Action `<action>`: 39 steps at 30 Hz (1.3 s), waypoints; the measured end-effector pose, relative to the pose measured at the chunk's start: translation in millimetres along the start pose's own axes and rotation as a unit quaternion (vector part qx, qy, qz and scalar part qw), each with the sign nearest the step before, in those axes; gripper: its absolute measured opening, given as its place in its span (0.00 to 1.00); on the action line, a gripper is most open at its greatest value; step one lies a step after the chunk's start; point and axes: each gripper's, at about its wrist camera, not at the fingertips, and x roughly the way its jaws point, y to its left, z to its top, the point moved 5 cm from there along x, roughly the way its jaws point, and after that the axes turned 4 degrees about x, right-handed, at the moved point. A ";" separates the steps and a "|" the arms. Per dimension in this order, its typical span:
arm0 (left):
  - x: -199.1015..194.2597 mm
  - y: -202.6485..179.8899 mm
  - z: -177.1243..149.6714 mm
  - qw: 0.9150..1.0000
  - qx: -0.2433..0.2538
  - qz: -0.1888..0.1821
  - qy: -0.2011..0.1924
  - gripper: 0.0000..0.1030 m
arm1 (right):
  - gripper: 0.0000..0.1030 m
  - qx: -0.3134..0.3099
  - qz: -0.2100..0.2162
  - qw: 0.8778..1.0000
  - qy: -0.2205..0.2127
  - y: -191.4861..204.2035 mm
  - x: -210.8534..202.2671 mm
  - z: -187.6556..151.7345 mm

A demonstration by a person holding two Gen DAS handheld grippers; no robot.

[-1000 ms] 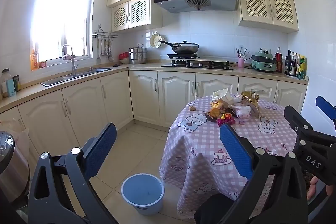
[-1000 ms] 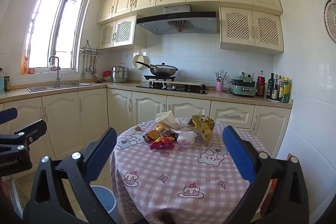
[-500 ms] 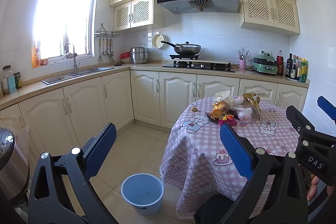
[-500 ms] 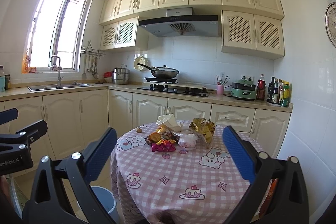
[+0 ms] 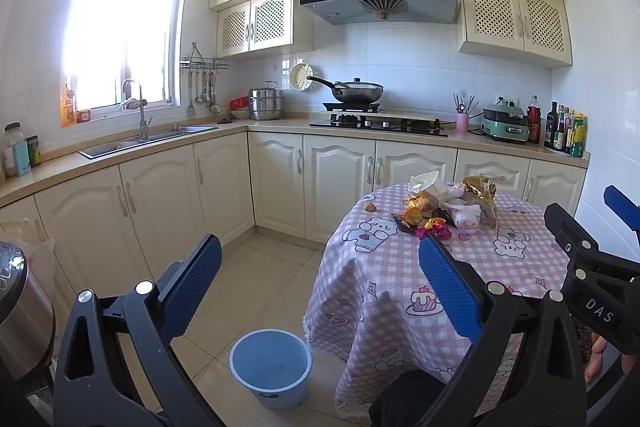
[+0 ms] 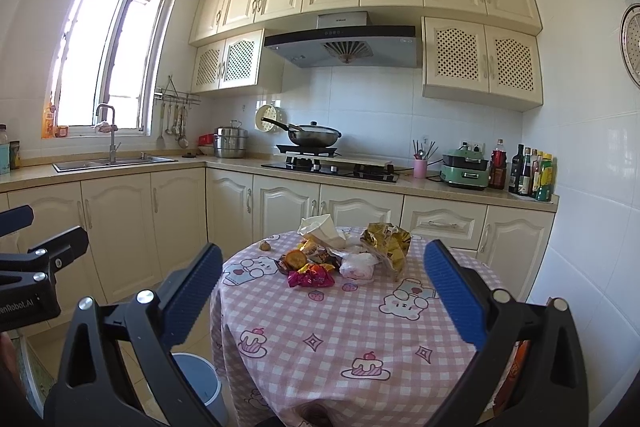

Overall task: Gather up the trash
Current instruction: 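Move both tools toward the cluttered table, then grasp the gold chip bag with the right tool while the left tool grasps the white tissue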

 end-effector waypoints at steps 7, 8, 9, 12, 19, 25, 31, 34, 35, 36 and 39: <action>17.1 -2.5 4.5 1.000 0.003 -0.003 0.013 0.93 | 0.96 0.011 -0.005 1.000 0.015 -9.2 18.5 0.5; 20.7 -3.1 4.9 1.000 0.003 -0.004 0.017 0.93 | 0.96 0.013 -0.007 1.000 0.019 -11.2 22.5 0.6; 23.7 -3.9 5.0 1.000 0.003 -0.005 0.020 0.93 | 0.96 0.014 -0.008 1.000 0.021 -13.1 26.2 0.6; 37.7 -8.9 7.6 0.999 0.004 -0.011 0.033 0.93 | 0.96 0.020 -0.011 0.999 0.027 -19.7 37.1 0.9; 82.7 -38.8 16.9 0.997 0.019 -0.036 0.068 0.93 | 0.96 0.046 -0.035 0.996 0.064 -52.8 81.5 -7.2; 132.0 -79.9 23.4 0.992 0.044 -0.071 0.099 0.93 | 0.96 0.073 -0.066 0.990 0.100 -92.9 130.8 -18.8; 190.0 -116.5 34.3 0.983 0.069 -0.108 0.129 0.93 | 0.96 0.096 -0.084 0.983 0.133 -120.6 187.7 -26.2; 223.8 -133.6 43.7 0.981 0.078 -0.120 0.134 0.93 | 0.96 0.104 -0.087 0.980 0.143 -131.3 218.0 -24.5; 235.0 -138.7 46.4 0.979 0.080 -0.126 0.137 0.93 | 0.96 0.107 -0.087 0.980 0.147 -135.2 231.1 -24.0; 249.2 -144.9 49.6 0.978 0.082 -0.133 0.140 0.93 | 0.96 0.111 -0.086 0.979 0.151 -137.3 240.4 -24.1; 282.2 -157.8 56.2 0.974 0.087 -0.147 0.148 0.93 | 0.96 0.125 -0.081 0.974 0.170 -145.2 274.7 -25.9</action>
